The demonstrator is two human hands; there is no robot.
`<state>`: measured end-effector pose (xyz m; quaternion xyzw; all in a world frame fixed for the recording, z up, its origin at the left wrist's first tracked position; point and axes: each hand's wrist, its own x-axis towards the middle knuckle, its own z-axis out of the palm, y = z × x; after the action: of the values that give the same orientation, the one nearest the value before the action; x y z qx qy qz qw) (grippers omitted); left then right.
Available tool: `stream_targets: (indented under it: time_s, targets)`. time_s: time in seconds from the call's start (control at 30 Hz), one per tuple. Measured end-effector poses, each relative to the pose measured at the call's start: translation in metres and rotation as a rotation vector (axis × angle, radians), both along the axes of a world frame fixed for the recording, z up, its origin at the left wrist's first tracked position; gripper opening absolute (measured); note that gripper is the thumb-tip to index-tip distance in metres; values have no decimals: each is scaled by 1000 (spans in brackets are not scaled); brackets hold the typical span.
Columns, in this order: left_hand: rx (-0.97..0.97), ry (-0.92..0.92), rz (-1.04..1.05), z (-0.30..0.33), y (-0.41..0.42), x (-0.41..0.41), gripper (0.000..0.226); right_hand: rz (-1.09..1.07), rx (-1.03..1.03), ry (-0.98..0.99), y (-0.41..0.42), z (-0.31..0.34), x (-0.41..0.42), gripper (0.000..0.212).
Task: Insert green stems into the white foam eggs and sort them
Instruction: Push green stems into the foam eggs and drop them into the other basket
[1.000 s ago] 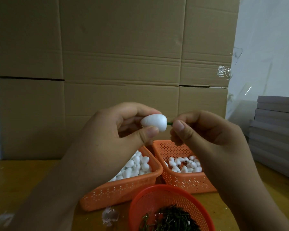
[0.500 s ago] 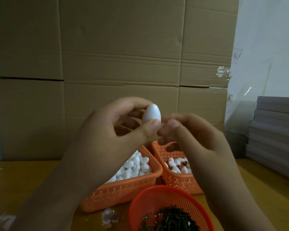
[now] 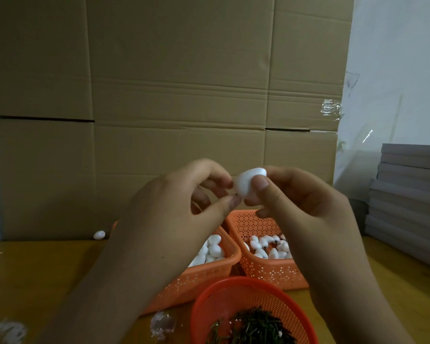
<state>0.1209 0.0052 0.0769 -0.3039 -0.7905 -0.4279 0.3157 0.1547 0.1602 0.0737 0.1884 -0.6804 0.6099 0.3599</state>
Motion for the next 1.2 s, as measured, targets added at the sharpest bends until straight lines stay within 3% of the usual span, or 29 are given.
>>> stream_targets:
  time_s: [0.23, 0.57, 0.93, 1.07, 1.2]
  targets:
    - [23, -66, -77, 1, 3, 1, 23, -14, -62, 19, -2, -2, -1, 17]
    - [47, -34, -33, -2, 2, -2, 5, -35, -9, 36, -4, -1, -1, 22]
    - [21, -8, 55, -2, 3, -1, 14, -94, 55, 31, -1, -2, -2, 6]
    - [-32, 32, 63, 0, 1, 5, 8, -63, 30, 36, 0, 0, 0, 19]
    - [-22, 30, 91, 3, -2, 8, 7, -37, 35, 37, -2, 2, 2, 18]
